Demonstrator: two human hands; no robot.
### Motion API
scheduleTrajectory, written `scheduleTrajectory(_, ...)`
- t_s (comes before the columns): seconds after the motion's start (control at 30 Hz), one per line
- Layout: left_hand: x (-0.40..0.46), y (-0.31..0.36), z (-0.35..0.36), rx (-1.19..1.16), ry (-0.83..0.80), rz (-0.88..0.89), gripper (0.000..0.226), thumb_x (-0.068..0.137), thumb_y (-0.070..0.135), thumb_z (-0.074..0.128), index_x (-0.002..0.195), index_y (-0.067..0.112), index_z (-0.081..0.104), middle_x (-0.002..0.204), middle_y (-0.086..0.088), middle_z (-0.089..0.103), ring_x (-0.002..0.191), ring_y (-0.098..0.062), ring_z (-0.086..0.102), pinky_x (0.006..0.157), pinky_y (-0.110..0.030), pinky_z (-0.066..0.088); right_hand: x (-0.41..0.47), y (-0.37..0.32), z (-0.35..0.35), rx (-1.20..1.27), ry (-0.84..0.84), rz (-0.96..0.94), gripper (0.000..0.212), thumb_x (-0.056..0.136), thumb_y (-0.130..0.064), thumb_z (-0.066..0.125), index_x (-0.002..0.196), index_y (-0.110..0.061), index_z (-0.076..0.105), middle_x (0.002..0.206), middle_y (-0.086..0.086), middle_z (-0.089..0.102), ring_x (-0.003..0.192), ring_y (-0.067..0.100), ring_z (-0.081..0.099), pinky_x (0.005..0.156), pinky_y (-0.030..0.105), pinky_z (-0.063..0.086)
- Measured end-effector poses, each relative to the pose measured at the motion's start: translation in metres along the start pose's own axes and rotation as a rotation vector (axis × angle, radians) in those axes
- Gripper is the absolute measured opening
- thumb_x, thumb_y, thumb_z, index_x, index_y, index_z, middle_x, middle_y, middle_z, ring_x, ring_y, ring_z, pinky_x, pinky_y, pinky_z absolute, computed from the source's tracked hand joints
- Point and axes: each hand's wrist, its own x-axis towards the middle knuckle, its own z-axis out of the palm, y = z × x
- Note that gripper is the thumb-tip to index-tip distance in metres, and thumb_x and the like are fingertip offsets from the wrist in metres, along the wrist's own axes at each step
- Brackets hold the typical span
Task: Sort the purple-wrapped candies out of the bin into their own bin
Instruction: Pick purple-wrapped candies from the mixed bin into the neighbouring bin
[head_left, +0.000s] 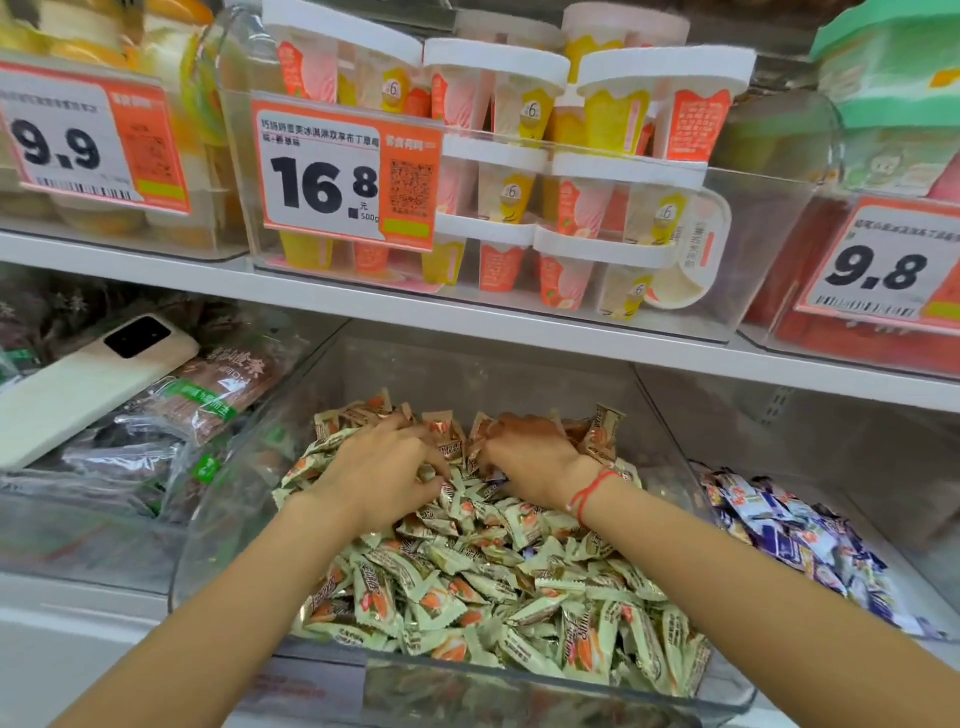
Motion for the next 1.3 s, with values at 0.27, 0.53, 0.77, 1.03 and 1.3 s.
scheduleTrajectory(0.27,-0.002,0.002,0.000,0.007,0.021,0.004,0.030,0.096,0.047,0.043,0.118,0.039,0.062,0.133,0.011,0.052,0.121,-0.017,0.040,0.098,-0.034,0.033,-0.047,0.005,-0.032,0.371,0.129,0.104,0.005,0.087,-0.028,0.069,0.088,-0.024,0.069,0.092,-0.013,0.065,0.081,0.011,0.058,0.068,0.023,0.037)
scheduleTrajectory(0.53,0.016,0.066,-0.007,-0.265,-0.183,0.167,0.051,0.089,0.052,0.056,0.135,0.031,0.048,0.138,0.009,0.052,0.127,-0.014,0.045,0.106,-0.039,0.037,-0.129,0.023,-0.044,0.473,0.300,0.247,0.013,0.103,-0.028,0.036,0.113,-0.035,0.039,0.071,-0.012,0.052,0.060,0.003,0.049,0.056,0.030,0.037)
scheduleTrajectory(0.77,0.032,0.060,-0.005,0.016,0.030,-0.045,0.029,0.090,0.036,0.060,0.118,0.026,0.060,0.106,0.004,0.067,0.095,-0.016,0.063,0.075,-0.027,0.048,-0.126,0.032,-0.021,0.653,0.276,0.291,0.030,0.103,-0.017,0.034,0.128,-0.030,0.046,0.070,-0.015,0.041,0.054,0.002,0.040,0.052,0.025,0.031)
scheduleTrajectory(1.03,0.005,0.046,-0.021,-0.122,0.016,0.066,0.045,0.089,0.046,0.059,0.131,0.035,0.051,0.135,0.009,0.053,0.128,-0.016,0.043,0.101,-0.036,0.039,-0.125,0.034,-0.017,0.811,0.349,0.363,0.030,0.103,-0.019,0.036,0.112,-0.036,0.058,0.089,-0.006,0.065,0.046,0.008,0.046,0.050,0.030,0.036)
scheduleTrajectory(1.3,0.039,0.076,0.018,-0.108,-0.277,0.183,0.060,0.083,0.040,0.068,0.137,0.034,0.042,0.137,0.005,0.051,0.121,-0.021,0.050,0.097,-0.038,0.043,-0.125,0.031,-0.020,0.720,0.309,0.383,0.031,0.102,-0.015,0.037,0.115,-0.031,0.061,0.054,-0.010,0.044,0.053,-0.006,0.050,0.047,0.022,0.021)
